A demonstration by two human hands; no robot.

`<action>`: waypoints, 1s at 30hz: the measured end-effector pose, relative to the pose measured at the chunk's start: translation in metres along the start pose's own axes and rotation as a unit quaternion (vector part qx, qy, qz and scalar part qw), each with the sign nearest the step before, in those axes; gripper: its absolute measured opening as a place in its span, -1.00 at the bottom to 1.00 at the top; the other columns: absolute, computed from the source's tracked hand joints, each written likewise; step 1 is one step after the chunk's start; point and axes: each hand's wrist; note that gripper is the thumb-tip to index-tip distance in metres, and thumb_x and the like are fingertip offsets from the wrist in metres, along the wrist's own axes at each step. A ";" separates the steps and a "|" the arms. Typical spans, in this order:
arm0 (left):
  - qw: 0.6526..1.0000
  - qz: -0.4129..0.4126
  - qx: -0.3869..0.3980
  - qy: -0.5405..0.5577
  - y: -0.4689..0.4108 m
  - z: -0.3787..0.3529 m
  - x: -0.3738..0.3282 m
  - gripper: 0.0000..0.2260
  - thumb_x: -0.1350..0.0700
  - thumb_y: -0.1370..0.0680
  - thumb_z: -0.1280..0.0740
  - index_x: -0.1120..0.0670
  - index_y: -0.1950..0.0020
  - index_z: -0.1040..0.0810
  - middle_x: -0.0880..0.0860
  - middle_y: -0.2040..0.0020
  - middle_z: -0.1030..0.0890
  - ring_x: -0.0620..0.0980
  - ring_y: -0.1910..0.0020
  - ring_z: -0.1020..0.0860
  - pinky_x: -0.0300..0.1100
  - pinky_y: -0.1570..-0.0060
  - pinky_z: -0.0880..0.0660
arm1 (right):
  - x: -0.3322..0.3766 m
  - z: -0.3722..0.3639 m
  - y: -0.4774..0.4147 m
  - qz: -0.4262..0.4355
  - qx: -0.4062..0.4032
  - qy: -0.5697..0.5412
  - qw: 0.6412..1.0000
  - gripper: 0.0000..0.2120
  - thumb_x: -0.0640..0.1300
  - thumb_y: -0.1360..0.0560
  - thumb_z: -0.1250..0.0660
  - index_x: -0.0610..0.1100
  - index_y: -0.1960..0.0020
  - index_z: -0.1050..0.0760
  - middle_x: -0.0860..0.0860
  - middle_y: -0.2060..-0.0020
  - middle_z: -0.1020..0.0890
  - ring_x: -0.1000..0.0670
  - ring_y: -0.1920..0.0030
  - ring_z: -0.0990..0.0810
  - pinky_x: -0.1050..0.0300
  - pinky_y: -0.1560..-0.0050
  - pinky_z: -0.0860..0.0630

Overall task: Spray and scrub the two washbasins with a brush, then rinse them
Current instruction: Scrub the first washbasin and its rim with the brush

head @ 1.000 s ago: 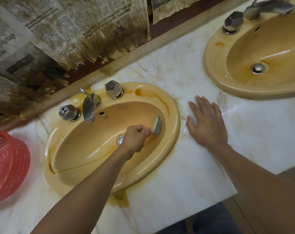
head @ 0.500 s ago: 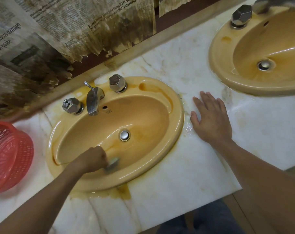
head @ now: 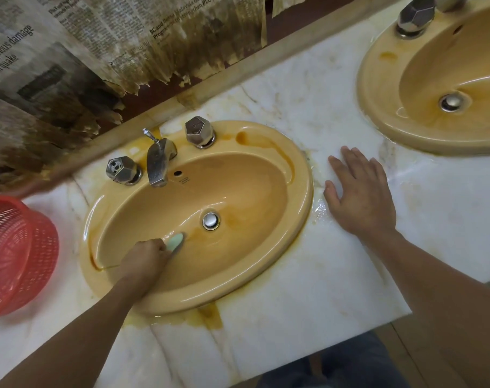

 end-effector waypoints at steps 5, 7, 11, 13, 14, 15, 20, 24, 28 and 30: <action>0.992 -0.043 0.016 0.117 -0.010 -0.007 -0.032 -0.92 -0.02 -0.55 -0.44 -0.05 0.06 -0.70 0.06 0.07 -0.67 0.11 0.04 -0.58 -0.08 0.12 -0.45 | -0.001 0.000 -0.001 0.001 -0.005 0.003 1.000 -0.49 0.07 -0.63 -0.12 -0.12 -0.51 -0.39 -0.12 -0.55 -0.34 -0.11 -0.58 -0.23 -0.16 -0.56 -0.13; 0.988 -0.094 0.073 0.098 -0.010 -0.009 -0.051 -0.95 0.01 -0.53 -0.46 -0.11 0.13 -0.68 0.01 0.08 -0.65 0.07 0.03 -0.58 -0.08 0.10 -0.48 | -0.001 0.000 -0.001 0.001 -0.005 0.006 1.000 -0.49 0.07 -0.63 -0.12 -0.11 -0.51 -0.39 -0.12 -0.55 -0.33 -0.11 -0.58 -0.23 -0.15 -0.56 -0.12; 0.996 -0.075 0.038 -0.003 -0.015 -0.004 -0.057 -0.93 -0.01 -0.56 -0.39 -0.07 0.08 -0.65 0.05 0.07 -0.58 0.10 0.09 -0.56 -0.10 0.17 -0.46 | -0.001 0.000 -0.001 -0.001 0.001 0.010 1.000 -0.49 0.07 -0.63 -0.11 -0.10 -0.52 -0.38 -0.11 -0.56 -0.32 -0.10 -0.58 -0.21 -0.15 -0.57 -0.11; 0.997 -0.069 0.043 0.007 -0.019 -0.002 -0.055 -0.93 0.00 -0.56 -0.39 -0.06 0.11 -0.64 0.05 0.08 -0.59 0.11 0.10 -0.57 -0.12 0.17 -0.45 | 0.000 0.000 0.000 -0.001 -0.001 0.007 1.000 -0.49 0.07 -0.63 -0.12 -0.10 -0.52 -0.38 -0.11 -0.55 -0.32 -0.10 -0.58 -0.22 -0.15 -0.57 -0.11; 0.993 -0.089 0.071 0.035 -0.019 -0.001 -0.056 -0.93 0.00 -0.55 -0.43 -0.08 0.13 -0.65 0.03 0.07 -0.60 0.08 0.08 -0.57 -0.13 0.17 -0.44 | 0.000 0.000 0.000 -0.001 -0.003 0.006 1.000 -0.49 0.07 -0.63 -0.12 -0.10 -0.52 -0.38 -0.11 -0.55 -0.33 -0.10 -0.58 -0.22 -0.15 -0.56 -0.12; 0.986 -0.114 0.106 0.060 -0.017 0.000 -0.059 -0.93 0.00 -0.53 -0.46 -0.08 0.14 -0.67 -0.01 0.07 -0.62 0.04 0.07 -0.58 -0.15 0.17 -0.43 | 0.000 -0.001 0.000 -0.001 -0.004 0.005 1.000 -0.50 0.06 -0.63 -0.13 -0.11 -0.51 -0.39 -0.11 -0.55 -0.33 -0.10 -0.58 -0.23 -0.15 -0.56 -0.12; 0.988 -0.140 0.049 0.031 -0.010 -0.001 -0.097 -0.89 0.00 -0.58 -0.38 -0.02 0.00 -0.68 0.03 0.07 -0.58 0.07 0.11 -0.55 -0.11 0.16 -0.45 | 0.000 0.000 0.000 0.001 -0.003 0.010 1.000 -0.50 0.06 -0.64 -0.14 -0.10 -0.52 -0.37 -0.11 -0.55 -0.33 -0.11 -0.58 -0.23 -0.15 -0.56 -0.12; 0.984 -0.127 0.038 0.122 -0.008 -0.012 -0.116 -0.88 0.02 -0.57 -0.40 0.01 0.01 -0.70 0.05 0.09 -0.62 0.05 0.14 -0.54 -0.13 0.22 -0.39 | 0.000 0.000 0.000 -0.001 -0.007 0.006 1.000 -0.50 0.06 -0.64 -0.14 -0.11 -0.52 -0.38 -0.11 -0.55 -0.33 -0.10 -0.58 -0.23 -0.15 -0.56 -0.12; 0.969 -0.149 0.165 0.109 -0.004 0.002 -0.076 -0.88 -0.02 -0.48 -0.49 0.01 0.19 -0.71 -0.07 0.22 -0.64 -0.02 0.23 -0.56 -0.15 0.20 -0.45 | 0.000 -0.001 0.000 0.001 -0.007 0.002 1.000 -0.50 0.07 -0.63 -0.12 -0.11 -0.51 -0.39 -0.11 -0.55 -0.34 -0.10 -0.58 -0.23 -0.15 -0.57 -0.12; 0.972 -0.125 0.197 0.028 -0.005 0.020 -0.039 -0.84 0.00 -0.45 -0.47 0.07 0.25 -0.68 -0.08 0.33 -0.60 -0.10 0.36 -0.53 -0.24 0.33 -0.43 | 0.000 0.000 0.000 0.001 -0.006 -0.003 1.000 -0.49 0.07 -0.63 -0.12 -0.11 -0.51 -0.39 -0.12 -0.55 -0.34 -0.11 -0.57 -0.23 -0.15 -0.57 -0.12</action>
Point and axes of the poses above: each hand's wrist, its own y-axis away from the middle knuckle, its own z-axis out of the back of the hand, x = y × z
